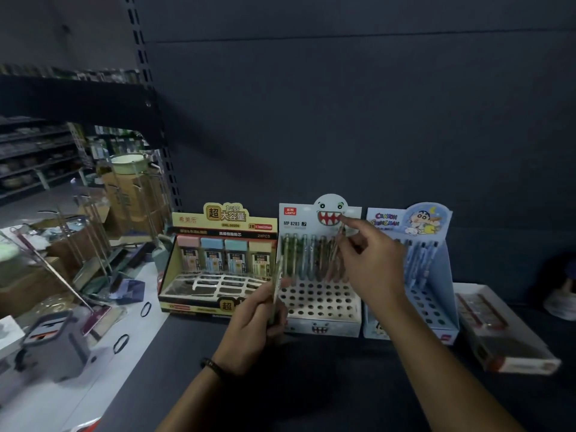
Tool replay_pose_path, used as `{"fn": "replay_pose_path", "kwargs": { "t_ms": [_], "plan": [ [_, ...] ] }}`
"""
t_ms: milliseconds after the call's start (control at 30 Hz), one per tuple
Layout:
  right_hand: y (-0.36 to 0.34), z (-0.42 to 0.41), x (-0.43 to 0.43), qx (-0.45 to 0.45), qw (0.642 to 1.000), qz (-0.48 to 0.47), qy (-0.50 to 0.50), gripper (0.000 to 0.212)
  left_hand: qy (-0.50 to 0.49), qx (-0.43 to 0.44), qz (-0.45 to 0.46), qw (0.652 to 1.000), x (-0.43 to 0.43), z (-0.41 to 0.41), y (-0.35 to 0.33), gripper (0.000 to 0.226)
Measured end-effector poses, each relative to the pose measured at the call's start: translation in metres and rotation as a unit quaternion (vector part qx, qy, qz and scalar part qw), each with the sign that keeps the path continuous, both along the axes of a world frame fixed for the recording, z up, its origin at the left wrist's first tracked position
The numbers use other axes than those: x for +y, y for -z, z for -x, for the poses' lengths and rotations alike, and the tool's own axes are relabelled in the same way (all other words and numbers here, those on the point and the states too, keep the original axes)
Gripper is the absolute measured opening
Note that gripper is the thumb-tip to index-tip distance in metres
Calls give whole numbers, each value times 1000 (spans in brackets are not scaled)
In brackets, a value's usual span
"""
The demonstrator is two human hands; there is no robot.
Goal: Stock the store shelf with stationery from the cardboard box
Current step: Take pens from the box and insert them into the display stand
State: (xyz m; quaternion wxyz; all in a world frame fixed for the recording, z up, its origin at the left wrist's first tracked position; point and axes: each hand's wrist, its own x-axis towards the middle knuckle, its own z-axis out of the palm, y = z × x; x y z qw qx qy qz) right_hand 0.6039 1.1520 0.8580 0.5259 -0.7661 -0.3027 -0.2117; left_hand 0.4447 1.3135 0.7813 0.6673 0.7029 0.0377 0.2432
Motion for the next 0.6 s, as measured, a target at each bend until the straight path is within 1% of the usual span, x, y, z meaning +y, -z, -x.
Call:
{"fn": "replay_pose_path", "kwargs": {
  "t_ms": [100,167,200,333,400,467,533,600],
  "plan": [
    [5,-2,6,-1,1000,24,3,33,-9,-13,-67,998,-5,1,-2,42],
    [5,-1,9,8,999,37,-1,34,-24,-27,-84,996,-4,1,-2,33],
    [5,0,11,6,999,45,-3,35,-30,-31,-83,996,-3,1,-3,33],
    [8,2,15,-10,992,122,-4,33,-29,-25,-48,998,-2,2,-3,26],
    [7,3,16,-13,988,154,-5,30,-37,-21,-40,998,0,1,-2,28],
    [4,2,15,-13,987,162,-8,29,-45,-24,-36,998,1,0,-1,31],
    [-1,5,13,-8,987,160,-5,33,-45,-34,-7,998,2,0,-2,32],
    [-4,11,10,-1,992,129,-3,35,-38,-40,26,998,2,2,-3,35]
  ]
}}
